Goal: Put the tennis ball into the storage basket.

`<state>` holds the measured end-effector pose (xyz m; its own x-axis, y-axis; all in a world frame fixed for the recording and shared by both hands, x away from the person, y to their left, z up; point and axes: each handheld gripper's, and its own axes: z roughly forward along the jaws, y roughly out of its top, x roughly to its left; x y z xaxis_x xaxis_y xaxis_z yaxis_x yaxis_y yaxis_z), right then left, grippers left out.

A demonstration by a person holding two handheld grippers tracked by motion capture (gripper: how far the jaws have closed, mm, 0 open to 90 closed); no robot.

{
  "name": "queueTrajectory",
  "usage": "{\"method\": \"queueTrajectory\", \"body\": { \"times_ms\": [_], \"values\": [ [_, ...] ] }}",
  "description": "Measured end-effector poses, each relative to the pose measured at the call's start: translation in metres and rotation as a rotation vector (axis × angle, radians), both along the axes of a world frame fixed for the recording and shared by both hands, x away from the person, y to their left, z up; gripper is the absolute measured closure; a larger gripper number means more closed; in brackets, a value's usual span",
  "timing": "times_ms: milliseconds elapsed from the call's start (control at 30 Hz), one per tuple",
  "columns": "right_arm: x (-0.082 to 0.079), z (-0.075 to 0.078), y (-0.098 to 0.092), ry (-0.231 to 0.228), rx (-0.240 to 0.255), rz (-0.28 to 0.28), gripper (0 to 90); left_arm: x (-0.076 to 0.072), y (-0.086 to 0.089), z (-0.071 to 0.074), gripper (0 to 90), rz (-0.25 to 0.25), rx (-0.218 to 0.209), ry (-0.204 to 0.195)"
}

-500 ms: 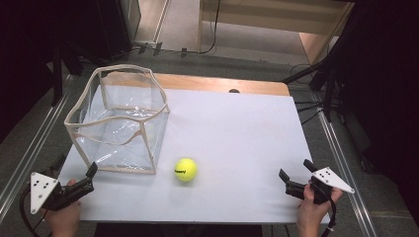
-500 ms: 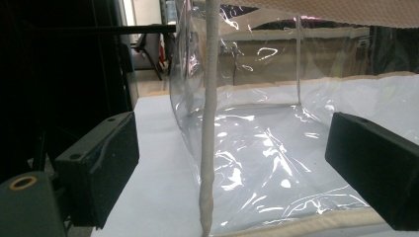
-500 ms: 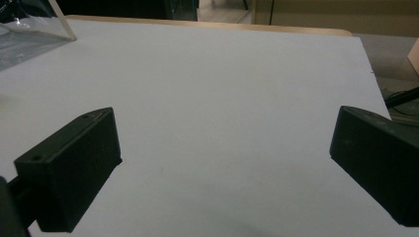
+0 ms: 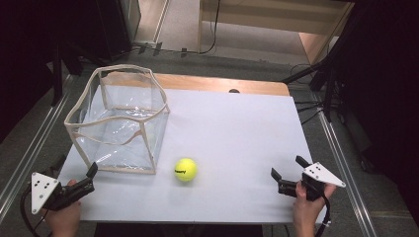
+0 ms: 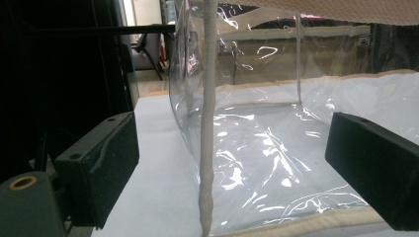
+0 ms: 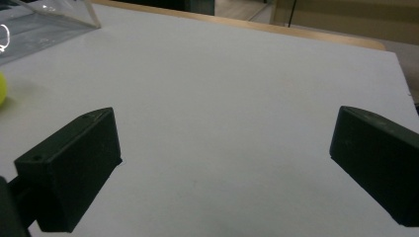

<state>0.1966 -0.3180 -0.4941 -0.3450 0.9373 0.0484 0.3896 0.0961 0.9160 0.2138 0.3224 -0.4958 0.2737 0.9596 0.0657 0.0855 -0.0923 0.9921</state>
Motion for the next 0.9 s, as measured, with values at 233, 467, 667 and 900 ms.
{"method": "queueTrajectory", "body": {
  "times_ms": [233,467,667,900],
  "values": [
    [0.008,0.010,0.017,0.013,-0.025,0.076,0.0,0.000,0.000,0.000,6.8,-0.001,0.009,0.003],
    [0.016,0.021,0.032,0.021,-0.021,0.129,0.0,0.000,-0.001,0.000,6.8,-0.001,0.008,0.002],
    [0.025,0.029,0.049,0.040,-0.032,0.183,0.0,0.000,-0.001,0.000,6.8,0.000,0.009,0.004],
    [0.031,0.037,0.062,0.042,-0.049,0.222,0.0,0.000,0.000,0.000,6.8,-0.001,0.006,0.004]
  ]
}}
